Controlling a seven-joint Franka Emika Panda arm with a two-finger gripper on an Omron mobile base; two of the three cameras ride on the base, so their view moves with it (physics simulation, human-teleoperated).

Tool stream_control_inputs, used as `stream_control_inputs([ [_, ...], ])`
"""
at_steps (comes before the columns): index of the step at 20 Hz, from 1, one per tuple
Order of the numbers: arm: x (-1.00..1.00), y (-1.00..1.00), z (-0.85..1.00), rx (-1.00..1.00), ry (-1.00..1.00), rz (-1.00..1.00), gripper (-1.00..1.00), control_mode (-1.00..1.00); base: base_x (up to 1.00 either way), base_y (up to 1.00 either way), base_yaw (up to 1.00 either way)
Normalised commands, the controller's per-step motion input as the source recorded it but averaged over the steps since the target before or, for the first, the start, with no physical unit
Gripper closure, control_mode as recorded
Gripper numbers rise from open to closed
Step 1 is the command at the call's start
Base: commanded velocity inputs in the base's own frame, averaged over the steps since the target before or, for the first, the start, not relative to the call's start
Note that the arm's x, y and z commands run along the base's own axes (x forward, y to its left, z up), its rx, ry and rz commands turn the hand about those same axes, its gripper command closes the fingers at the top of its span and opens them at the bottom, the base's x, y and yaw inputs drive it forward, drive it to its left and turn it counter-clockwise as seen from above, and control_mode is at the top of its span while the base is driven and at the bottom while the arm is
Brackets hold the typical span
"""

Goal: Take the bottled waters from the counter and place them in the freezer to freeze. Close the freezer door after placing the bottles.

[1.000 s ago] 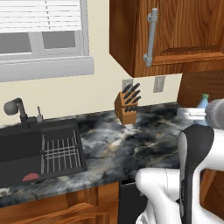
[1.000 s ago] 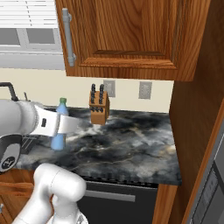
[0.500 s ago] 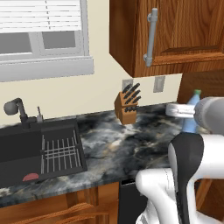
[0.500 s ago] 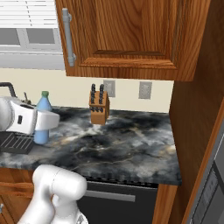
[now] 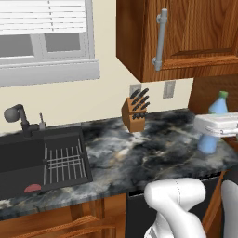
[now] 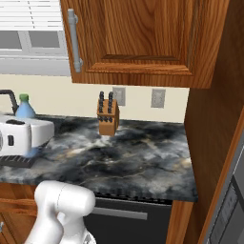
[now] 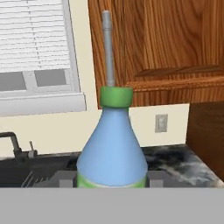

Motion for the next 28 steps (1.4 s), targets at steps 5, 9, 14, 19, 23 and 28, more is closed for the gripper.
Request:
stream_control_inputs([
  [5,-0.31,0.32,-0.11,-0.05,-0.17,0.16,1.00,-1.00,0.00,0.00,0.00],
  [9,-0.20,0.24,-0.17,-0.02,-0.05,-0.05,1.00,-1.00,0.00,0.00,0.00],
  [14,-0.17,0.01,-0.08,0.00,-0.02,-0.19,1.00,-1.00,0.00,0.00,0.00],
  [19,-0.23,0.00,-0.03,0.00,-0.07,-0.19,1.00,-1.00,0.00,0.00,0.00],
  [23,-0.11,0.04,-0.01,0.00,-0.07,-0.05,1.00,-1.00,0.00,0.00,0.00],
  [28,0.00,0.00,0.00,0.00,0.00,0.02,1.00,-1.00,0.00,0.00,0.00],
])
